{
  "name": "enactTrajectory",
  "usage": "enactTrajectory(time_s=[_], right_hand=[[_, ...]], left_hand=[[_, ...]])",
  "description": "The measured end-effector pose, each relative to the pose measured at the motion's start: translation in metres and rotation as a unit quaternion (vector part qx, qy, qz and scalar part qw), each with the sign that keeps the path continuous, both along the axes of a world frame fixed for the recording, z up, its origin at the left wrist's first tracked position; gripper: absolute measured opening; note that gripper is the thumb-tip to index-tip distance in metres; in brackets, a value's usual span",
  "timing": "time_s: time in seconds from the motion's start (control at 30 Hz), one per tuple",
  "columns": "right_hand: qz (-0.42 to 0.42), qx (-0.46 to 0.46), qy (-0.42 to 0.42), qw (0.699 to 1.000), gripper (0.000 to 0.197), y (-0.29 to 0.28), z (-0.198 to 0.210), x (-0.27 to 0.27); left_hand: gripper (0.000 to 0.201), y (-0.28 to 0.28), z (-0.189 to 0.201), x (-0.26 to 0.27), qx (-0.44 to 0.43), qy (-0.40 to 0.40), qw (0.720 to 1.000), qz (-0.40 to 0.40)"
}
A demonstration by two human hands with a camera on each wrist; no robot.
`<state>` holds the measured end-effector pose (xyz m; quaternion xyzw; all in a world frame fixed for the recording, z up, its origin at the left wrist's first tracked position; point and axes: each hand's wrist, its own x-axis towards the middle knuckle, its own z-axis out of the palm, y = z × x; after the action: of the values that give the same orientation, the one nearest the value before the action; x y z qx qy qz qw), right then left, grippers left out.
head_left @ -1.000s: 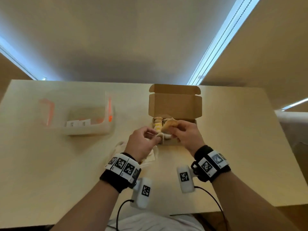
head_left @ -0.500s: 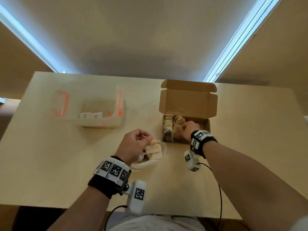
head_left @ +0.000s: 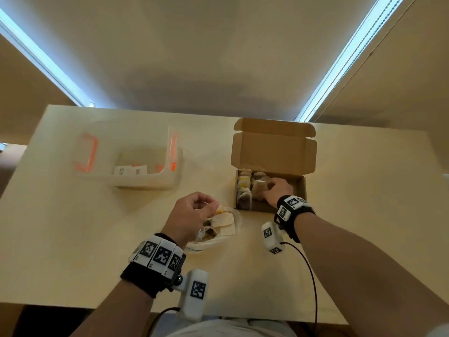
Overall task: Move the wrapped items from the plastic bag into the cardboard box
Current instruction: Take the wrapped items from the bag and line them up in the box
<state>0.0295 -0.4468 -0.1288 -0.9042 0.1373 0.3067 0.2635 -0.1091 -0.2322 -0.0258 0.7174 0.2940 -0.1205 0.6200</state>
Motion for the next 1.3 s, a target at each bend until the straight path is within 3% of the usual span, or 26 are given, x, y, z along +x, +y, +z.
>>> enactTrajectory(time_s=[0.2,0.43,0.57,0.7,0.77,0.93,1.03,1.2,1.3], right_hand=[[-0.129,0.025,0.068,0.989,0.075,-0.002,-0.015,0.003],[-0.175,0.090,0.073,0.978,0.023,0.004,-0.006,0.011],[-0.121,0.078,0.026,0.989,0.026,0.001,-0.006,0.005],[0.010,0.023,-0.030,0.999,0.035,0.001,-0.002,0.003],[0.003,0.025,-0.037,0.999,0.040,0.003,-0.007,0.003],[-0.160,0.073,-0.028,0.984,0.029,0.005,-0.014,0.007],[-0.201,0.100,-0.013,0.974,0.031,0.001,-0.027,0.009],[-0.193,0.087,-0.038,0.977,0.032,-0.002,-0.001,0.005],[-0.151,0.109,-0.130,0.974,0.030,-0.002,0.033,-0.013]], left_hand=[[0.006,0.001,0.001,0.001,0.004,0.000,1.000,-0.010],[0.006,0.003,0.000,0.002,0.004,-0.001,1.000,-0.007],[0.006,0.003,0.001,0.002,0.007,0.000,1.000,-0.010],[0.004,0.003,-0.001,0.004,0.008,0.004,1.000,-0.014],[0.004,0.002,-0.002,0.004,0.009,0.006,1.000,-0.017],[0.005,-0.001,-0.001,0.007,0.011,0.000,1.000,-0.020],[0.005,0.000,-0.003,0.006,0.010,0.003,1.000,-0.020],[0.009,0.000,0.001,0.008,-0.037,0.017,0.999,0.006],[0.019,0.003,0.008,0.008,-0.114,0.035,0.992,0.044]])
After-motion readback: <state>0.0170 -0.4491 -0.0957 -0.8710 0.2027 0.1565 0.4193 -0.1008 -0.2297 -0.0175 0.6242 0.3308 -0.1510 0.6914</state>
